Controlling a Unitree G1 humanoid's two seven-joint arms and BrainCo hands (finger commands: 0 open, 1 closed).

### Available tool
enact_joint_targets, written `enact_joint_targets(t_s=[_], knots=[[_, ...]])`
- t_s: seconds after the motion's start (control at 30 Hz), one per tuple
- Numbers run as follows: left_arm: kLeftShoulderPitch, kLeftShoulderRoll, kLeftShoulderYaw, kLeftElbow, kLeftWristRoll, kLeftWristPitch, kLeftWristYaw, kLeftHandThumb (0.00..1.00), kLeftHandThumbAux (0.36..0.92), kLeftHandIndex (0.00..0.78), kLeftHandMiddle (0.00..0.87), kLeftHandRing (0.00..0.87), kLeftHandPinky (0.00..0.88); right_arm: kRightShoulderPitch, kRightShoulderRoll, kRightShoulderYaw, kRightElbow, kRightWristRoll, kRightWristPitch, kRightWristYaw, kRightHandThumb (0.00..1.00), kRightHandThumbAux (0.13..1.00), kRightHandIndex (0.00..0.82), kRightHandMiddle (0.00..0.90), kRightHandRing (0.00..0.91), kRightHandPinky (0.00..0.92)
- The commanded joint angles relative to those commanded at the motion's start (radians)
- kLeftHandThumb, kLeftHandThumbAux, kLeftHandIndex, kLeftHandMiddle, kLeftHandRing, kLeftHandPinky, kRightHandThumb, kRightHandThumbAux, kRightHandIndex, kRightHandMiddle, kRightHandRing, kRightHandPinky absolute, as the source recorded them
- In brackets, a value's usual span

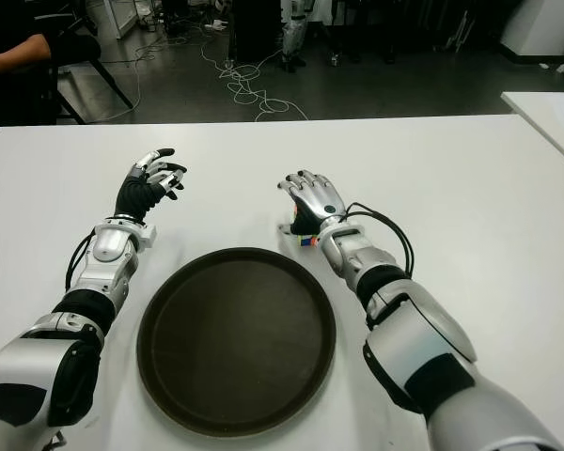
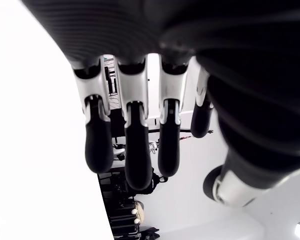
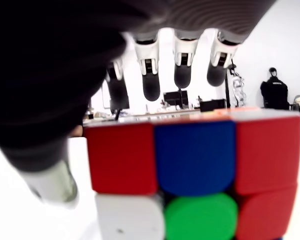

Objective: Pick up the Rubik's Cube and put it in the plate

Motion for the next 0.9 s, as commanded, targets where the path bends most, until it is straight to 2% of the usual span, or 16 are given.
enact_joint_targets(t_s=[0.3, 0.9], knots=[[0.001, 0.002, 0.000, -0.002, 0.000, 0.001, 0.002, 0.297, 0.706, 0.223, 0.415, 0.507, 0.568, -0.025, -0.035, 0.001, -0.017, -0.002, -0.023, 0.035, 0.000, 0.679, 0.006, 0.000, 0.000, 0.000], [0.005, 0.009, -0.006, -0.003, 0.009, -0.005, 0.009, 0.275, 0.697, 0.226, 0.396, 0.497, 0.559, -0.024, -0.082, 0.011, -0.040, -0.011, -0.069, 0.019, 0.000, 0.720, 0.051, 0.052, 0.007, 0.000]])
